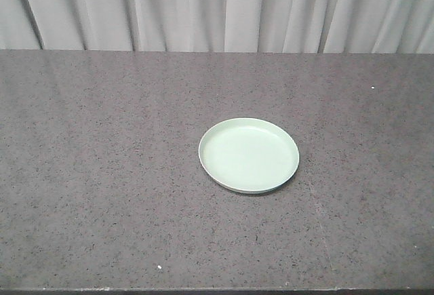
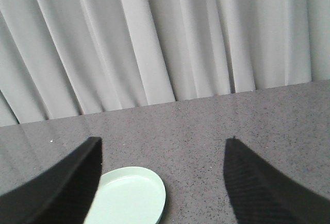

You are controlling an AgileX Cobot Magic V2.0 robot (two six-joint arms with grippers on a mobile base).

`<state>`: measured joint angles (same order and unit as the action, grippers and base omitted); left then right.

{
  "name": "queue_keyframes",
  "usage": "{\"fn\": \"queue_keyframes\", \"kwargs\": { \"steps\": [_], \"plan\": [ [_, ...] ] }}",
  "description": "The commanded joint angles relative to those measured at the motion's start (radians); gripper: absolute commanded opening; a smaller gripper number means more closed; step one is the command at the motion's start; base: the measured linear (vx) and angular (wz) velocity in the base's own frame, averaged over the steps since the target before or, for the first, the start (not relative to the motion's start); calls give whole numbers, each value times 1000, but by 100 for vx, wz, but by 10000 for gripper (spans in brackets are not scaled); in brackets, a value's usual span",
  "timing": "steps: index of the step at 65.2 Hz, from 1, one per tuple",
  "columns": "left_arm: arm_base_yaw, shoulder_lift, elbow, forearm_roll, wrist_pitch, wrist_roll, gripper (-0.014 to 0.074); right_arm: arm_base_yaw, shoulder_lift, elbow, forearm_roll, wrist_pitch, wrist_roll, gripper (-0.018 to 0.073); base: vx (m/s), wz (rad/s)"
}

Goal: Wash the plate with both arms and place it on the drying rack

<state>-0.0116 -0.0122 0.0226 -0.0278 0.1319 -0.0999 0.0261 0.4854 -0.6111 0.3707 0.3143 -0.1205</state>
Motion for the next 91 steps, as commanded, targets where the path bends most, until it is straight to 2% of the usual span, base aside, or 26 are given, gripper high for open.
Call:
{"fn": "queue_keyframes", "kwargs": {
  "steps": [1,10,20,32,39,50,58,63,70,77,91],
  "plan": [
    [-7,-14,23,-1,-68,-10,-6,-7,56,-49,12,-120,-19,585,0,0],
    [-7,-14,23,-1,-68,-10,-6,-7,169,-184,15,-11,-117,578,0,0],
    [-7,-14,23,-1,-68,-10,-6,-7,369,-420,45,222,-222,575,0,0],
    [-7,-14,23,-1,-68,-10,-6,-7,649,-646,219,475,-372,575,0,0],
    [-7,-14,23,-1,-68,-10,-6,11,800,-736,284,558,-403,573,0,0],
    [-7,-14,23,-1,-68,-10,-6,114,1033,-884,231,571,-385,573,0,0],
    [-7,-14,23,-1,-68,-10,-6,171,1185,-1011,74,572,-250,573,0,0],
    [-7,-14,23,-1,-68,-10,-6,173,1275,-1095,-15,608,-158,573,0,0],
    [-7,-14,23,-1,-68,-10,-6,170,1369,-1189,-94,696,-105,573,0,0],
    [-7,-14,23,-1,-68,-10,-6,170,1437,-1243,-134,750,-96,573,0,0],
    [-7,-14,23,-1,-68,-10,-6,170,1523,-1256,-179,757,-60,573,0,0]
  ]
}}
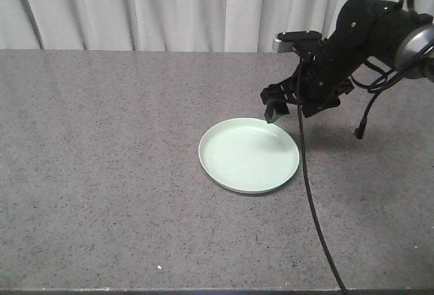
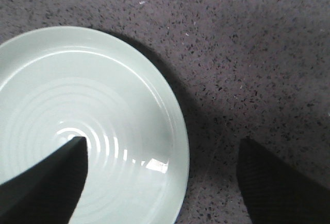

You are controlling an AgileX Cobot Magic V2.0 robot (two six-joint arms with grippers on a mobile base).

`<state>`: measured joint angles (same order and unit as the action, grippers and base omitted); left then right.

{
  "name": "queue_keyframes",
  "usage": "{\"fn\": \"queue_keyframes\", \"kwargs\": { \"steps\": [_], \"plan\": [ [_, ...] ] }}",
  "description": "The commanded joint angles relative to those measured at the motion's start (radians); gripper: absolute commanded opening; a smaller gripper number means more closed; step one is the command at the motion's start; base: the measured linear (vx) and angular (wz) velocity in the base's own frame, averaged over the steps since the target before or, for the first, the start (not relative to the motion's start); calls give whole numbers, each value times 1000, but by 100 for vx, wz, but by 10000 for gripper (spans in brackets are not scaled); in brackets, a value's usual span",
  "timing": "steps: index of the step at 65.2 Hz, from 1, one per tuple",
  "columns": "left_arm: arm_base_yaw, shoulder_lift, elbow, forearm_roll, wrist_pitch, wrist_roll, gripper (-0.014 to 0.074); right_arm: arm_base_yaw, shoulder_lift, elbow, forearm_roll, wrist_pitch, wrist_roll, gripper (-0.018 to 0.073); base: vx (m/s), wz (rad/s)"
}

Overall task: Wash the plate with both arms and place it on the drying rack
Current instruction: 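Lower the right gripper onto the plate rim farthest from the robot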

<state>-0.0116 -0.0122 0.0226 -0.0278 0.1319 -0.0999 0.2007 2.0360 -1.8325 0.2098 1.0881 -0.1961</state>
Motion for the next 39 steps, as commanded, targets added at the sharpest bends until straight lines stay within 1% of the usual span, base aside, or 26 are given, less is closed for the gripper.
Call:
{"fn": "queue_keyframes", "kwargs": {
  "steps": [1,26,33,39],
  "plan": [
    [-7,-14,23,-1,-68,-10,-6,-4,-23,-35,-18,-17,15,573,0,0],
    [-7,-14,23,-1,-68,-10,-6,-4,56,-35,-18,8,20,566,0,0],
    [-7,-14,23,-1,-68,-10,-6,-4,56,-35,-18,10,20,535,0,0],
    [-7,-14,23,-1,-68,-10,-6,-4,57,-35,-21,20,26,472,0,0]
  ]
}}
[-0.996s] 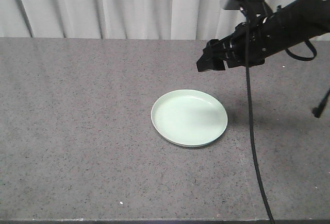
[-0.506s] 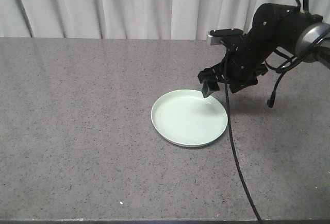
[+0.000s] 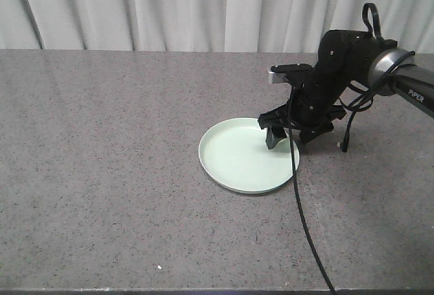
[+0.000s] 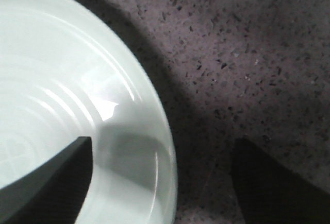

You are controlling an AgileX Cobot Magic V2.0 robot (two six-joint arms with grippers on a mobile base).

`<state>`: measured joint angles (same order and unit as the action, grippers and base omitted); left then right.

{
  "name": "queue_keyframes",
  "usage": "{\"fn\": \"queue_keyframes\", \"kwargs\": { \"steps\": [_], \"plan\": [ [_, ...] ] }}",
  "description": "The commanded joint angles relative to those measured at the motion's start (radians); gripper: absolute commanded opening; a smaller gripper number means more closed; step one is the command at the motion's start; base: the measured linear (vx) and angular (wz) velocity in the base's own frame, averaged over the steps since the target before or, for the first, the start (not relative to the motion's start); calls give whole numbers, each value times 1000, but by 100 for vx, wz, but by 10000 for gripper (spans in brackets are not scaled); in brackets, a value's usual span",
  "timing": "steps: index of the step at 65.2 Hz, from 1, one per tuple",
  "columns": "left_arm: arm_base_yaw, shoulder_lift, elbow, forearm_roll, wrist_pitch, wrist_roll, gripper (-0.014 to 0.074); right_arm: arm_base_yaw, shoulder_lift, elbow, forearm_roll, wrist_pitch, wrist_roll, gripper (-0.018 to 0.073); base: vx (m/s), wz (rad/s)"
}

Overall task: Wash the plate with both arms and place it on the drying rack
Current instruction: 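Lower the right gripper onto the plate rim farthest from the robot, then pinch the plate rim with the right gripper and lift it up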

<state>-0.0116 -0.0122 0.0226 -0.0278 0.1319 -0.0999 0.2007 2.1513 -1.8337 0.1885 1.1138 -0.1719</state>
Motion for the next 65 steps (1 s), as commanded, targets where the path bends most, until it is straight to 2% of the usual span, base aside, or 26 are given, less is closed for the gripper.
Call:
{"fn": "queue_keyframes", "kwargs": {
  "steps": [1,9,18,26,51,58,65],
  "plan": [
    [-7,-14,23,-1,-68,-10,-6,-4,-59,-33,0,-3,3,459,0,0],
    [-7,-14,23,-1,-68,-10,-6,-4,-59,-33,-2,18,3,326,0,0],
    [-7,-14,23,-1,-68,-10,-6,-4,-59,-33,-8,43,3,125,0,0],
    [-7,-14,23,-1,-68,-10,-6,-4,-59,-33,-8,59,3,-17,0,0],
    [-7,-14,23,-1,-68,-10,-6,-11,-124,-80,8,62,-10,-9,0,0],
    [-7,-14,23,-1,-68,-10,-6,-37,-195,-108,80,64,-48,-7,0,0],
    [-7,-14,23,-1,-68,-10,-6,-81,-278,-112,200,83,-110,-6,0,0]
  ]
}}
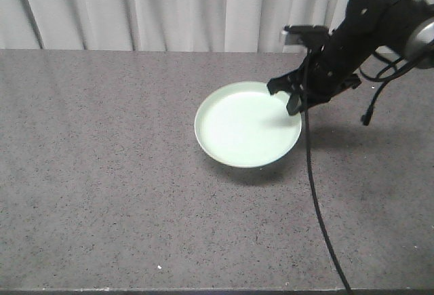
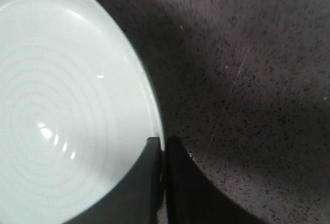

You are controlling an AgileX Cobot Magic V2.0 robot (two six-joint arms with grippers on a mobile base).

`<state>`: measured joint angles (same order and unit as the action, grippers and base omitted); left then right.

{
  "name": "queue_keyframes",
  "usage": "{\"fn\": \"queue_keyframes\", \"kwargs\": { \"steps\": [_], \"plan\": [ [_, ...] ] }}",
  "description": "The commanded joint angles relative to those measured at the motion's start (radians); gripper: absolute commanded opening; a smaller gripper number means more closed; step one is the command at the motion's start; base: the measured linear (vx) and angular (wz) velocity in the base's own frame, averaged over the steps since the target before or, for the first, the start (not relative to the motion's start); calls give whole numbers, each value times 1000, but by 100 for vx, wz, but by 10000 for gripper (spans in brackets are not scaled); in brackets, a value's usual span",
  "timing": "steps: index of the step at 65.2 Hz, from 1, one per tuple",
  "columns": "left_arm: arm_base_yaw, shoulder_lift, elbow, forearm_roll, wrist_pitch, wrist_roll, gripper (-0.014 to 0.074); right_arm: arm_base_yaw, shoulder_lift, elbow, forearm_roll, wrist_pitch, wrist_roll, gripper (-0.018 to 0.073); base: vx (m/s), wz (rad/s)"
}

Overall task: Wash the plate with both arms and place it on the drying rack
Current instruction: 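Pinch the plate rim with the right gripper and lift it up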

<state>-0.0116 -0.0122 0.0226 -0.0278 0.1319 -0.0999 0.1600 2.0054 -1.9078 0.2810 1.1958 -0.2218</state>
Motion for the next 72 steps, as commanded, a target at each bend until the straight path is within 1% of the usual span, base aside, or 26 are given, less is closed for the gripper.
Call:
{"fn": "queue_keyframes", "kwargs": {
  "steps": [1,12,17,23,28,37,43,48,60,67,72],
  "plan": [
    [-7,-14,23,-1,-68,-10,-6,-48,-143,-38,124,6,-69,-6,0,0],
    [-7,-14,23,-1,-68,-10,-6,-159,-267,-38,300,86,-170,-6,0,0],
    [-7,-14,23,-1,-68,-10,-6,-202,-320,-23,361,89,-202,-6,0,0],
    [-7,-14,23,-1,-68,-10,-6,-245,-389,31,422,89,-236,-6,0,0],
    [-7,-14,23,-1,-68,-10,-6,-271,-461,117,464,89,-283,-6,0,0],
    [-7,-14,23,-1,-68,-10,-6,-293,-593,313,508,88,-369,-6,0,0],
    [-7,-14,23,-1,-68,-10,-6,-311,-685,450,536,68,-405,-6,0,0],
    [-7,-14,23,-1,-68,-10,-6,-327,-760,556,557,37,-409,-6,0,0],
    [-7,-14,23,-1,-68,-10,-6,-339,-926,771,549,-34,-412,-6,0,0],
    [-7,-14,23,-1,-68,-10,-6,-339,-1000,839,549,-60,-412,-6,0,0],
    [-7,-14,23,-1,-68,-10,-6,-339,-1040,854,546,-62,-412,-6,0,0]
  ]
}}
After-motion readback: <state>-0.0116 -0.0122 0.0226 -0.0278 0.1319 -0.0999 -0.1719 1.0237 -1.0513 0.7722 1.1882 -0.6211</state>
